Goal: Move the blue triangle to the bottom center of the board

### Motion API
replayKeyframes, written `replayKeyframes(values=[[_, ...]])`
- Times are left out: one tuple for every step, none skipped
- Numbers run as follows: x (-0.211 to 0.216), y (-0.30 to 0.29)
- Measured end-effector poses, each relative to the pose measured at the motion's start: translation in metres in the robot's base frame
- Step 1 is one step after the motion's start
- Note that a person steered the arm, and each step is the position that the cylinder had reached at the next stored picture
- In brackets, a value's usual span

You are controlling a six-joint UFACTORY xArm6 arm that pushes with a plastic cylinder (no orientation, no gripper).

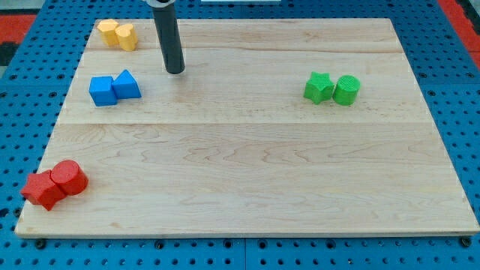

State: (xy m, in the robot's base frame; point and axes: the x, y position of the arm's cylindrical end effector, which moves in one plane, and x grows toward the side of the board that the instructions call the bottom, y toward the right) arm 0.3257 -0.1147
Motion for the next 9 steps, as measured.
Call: replayKeyframes(values=[[0.000,-0.029],[0.000,-0.067],[0.008,-0.100],[0.033,-0.066],[0.053,-0.030],[0.068,-0.038],[0.088,-0.058],[0.113,-0.035],[0.142,-0.010]])
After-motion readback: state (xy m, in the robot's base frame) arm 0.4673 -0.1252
